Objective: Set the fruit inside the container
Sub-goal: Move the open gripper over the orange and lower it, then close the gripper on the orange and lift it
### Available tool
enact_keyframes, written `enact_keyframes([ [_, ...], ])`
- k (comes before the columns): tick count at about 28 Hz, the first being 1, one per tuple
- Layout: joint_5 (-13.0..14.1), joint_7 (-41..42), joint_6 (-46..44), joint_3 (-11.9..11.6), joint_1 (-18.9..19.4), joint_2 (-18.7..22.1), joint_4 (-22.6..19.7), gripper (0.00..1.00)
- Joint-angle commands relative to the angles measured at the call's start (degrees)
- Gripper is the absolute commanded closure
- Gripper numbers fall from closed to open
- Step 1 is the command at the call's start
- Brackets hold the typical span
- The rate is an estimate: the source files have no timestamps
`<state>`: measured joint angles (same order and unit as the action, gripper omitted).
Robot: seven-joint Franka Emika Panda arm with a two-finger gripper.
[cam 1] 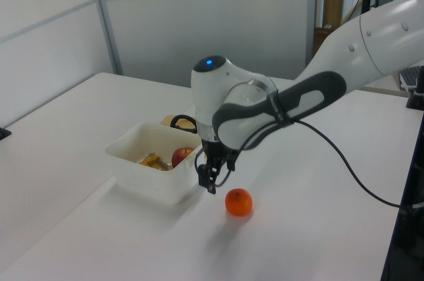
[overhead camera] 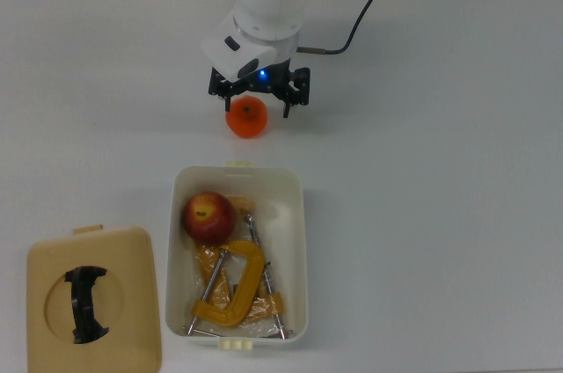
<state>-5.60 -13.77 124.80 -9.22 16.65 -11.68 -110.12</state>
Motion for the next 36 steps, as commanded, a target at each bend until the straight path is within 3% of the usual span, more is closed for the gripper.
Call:
enact_keyframes([
  [1,-3.5,-1.3,5.1,-0.4,0.9,2.7,-6.9,0.0],
  [15,-11.1,-3.9,13.5,-0.4,1.0,1.8,-14.7,0.03],
  [18,-11.9,-3.9,13.6,-0.3,1.2,1.9,-14.7,0.3],
  [19,-11.9,-3.9,13.6,-0.3,1.3,1.9,-14.7,0.44],
  [20,-11.9,-4.0,13.6,-0.3,1.2,2.2,-14.3,0.69],
  [23,-11.7,-5.6,13.6,-0.3,1.2,2.7,-13.7,1.0],
  [31,-9.6,-8.4,13.2,-0.8,1.0,4.9,-8.4,1.0],
  [36,-4.9,-8.9,13.1,-0.9,0.7,4.0,-1.9,1.0],
])
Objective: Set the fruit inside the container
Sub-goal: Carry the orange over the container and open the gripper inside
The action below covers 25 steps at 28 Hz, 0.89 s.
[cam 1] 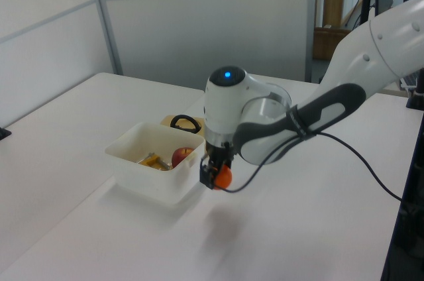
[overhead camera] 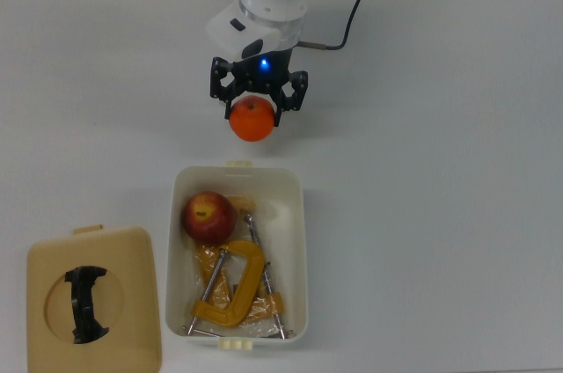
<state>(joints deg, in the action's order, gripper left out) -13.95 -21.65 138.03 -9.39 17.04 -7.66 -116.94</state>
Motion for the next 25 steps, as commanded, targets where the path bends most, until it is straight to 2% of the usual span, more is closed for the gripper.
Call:
enact_keyframes([
  [1,4.1,-1.1,-0.1,-0.8,0.2,-0.2,6.0,1.0],
  [2,5.5,-1.5,-0.4,-0.8,-0.5,-0.7,8.3,1.0],
  [7,7.3,-4.1,-1.0,-0.8,-2.4,-3.7,14.5,1.0],
  [17,6.8,-9.5,-0.4,-0.9,-3.9,-11.3,22.7,1.0],
  [23,5.4,-11.0,0.4,-0.9,-4.2,-15.5,23.6,1.0],
  [24,4.8,-11.6,1.4,-0.9,-4.2,-16.1,23.6,0.79],
  [25,4.6,-12.2,1.8,-0.9,-4.2,-16.2,23.6,0.52],
])
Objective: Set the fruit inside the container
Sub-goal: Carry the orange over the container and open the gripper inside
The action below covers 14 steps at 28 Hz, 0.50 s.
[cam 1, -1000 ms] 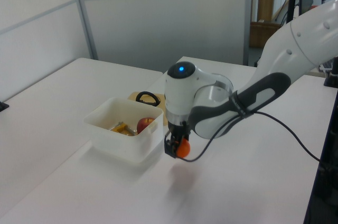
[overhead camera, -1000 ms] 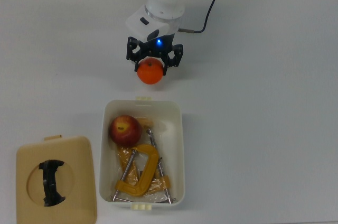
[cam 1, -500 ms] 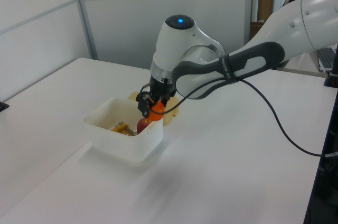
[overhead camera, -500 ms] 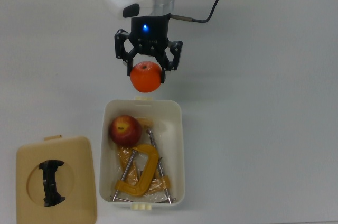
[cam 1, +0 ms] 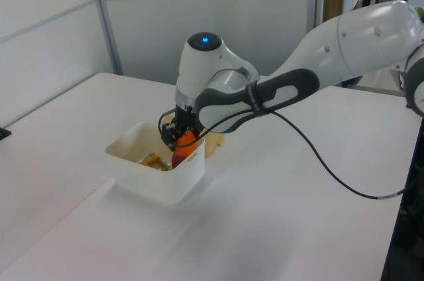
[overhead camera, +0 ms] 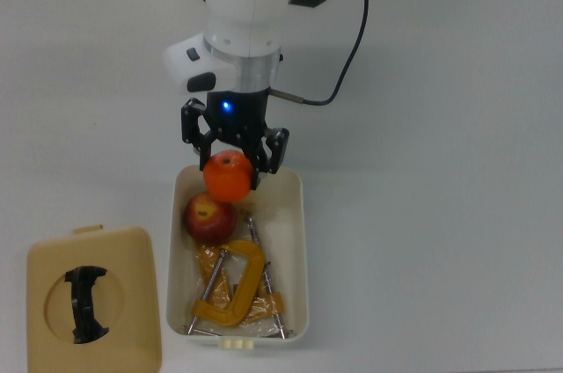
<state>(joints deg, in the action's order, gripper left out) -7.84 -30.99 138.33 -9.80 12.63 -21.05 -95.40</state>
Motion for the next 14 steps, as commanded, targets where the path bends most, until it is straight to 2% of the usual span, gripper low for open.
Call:
enact_keyframes([
  [1,-1.8,-3.7,1.6,-0.4,0.2,-2.8,2.1,0.2],
  [2,-2.2,-4.5,1.6,-0.4,0.2,-2.8,2.1,0.0],
  [5,-3.2,-6.2,1.5,-0.3,0.2,-2.2,2.2,0.0],
  [14,-2.9,-6.0,1.2,-0.3,0.2,-0.7,2.2,0.0],
])
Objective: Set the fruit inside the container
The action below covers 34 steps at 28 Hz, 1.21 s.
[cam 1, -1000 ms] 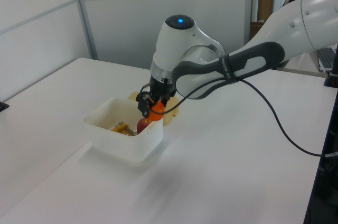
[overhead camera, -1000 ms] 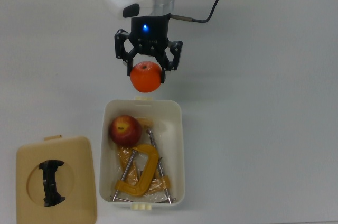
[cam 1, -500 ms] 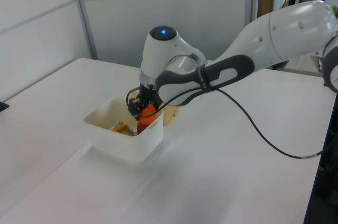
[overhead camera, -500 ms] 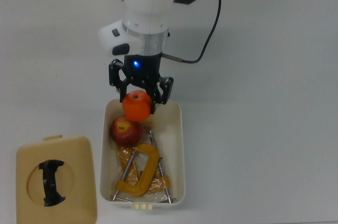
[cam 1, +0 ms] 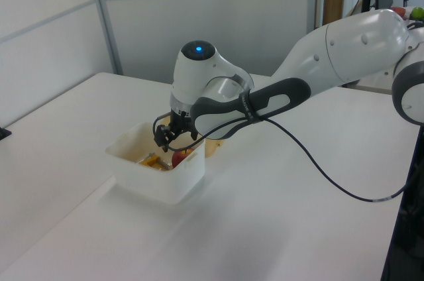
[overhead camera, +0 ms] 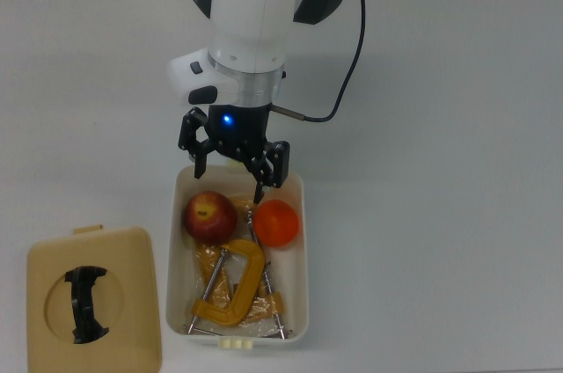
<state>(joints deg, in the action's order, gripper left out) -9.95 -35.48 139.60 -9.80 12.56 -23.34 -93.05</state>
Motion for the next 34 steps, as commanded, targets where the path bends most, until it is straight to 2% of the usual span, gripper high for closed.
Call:
enact_keyframes([
  [1,-0.6,-1.4,-0.4,-0.3,0.3,2.0,-0.2,0.0],
  [6,-0.2,2.3,-8.0,0.0,0.3,5.3,-0.6,0.0],
  [11,7.1,14.9,-19.6,0.2,0.3,7.2,-0.6,0.0],
  [13,8.4,19.1,-24.9,0.2,0.4,8.2,-0.7,0.0],
  [19,8.5,25.3,-32.8,0.1,0.4,9.8,-1.6,0.0],
  [34,8.5,32.0,-36.1,-0.4,-0.9,13.2,-3.1,0.0],
])
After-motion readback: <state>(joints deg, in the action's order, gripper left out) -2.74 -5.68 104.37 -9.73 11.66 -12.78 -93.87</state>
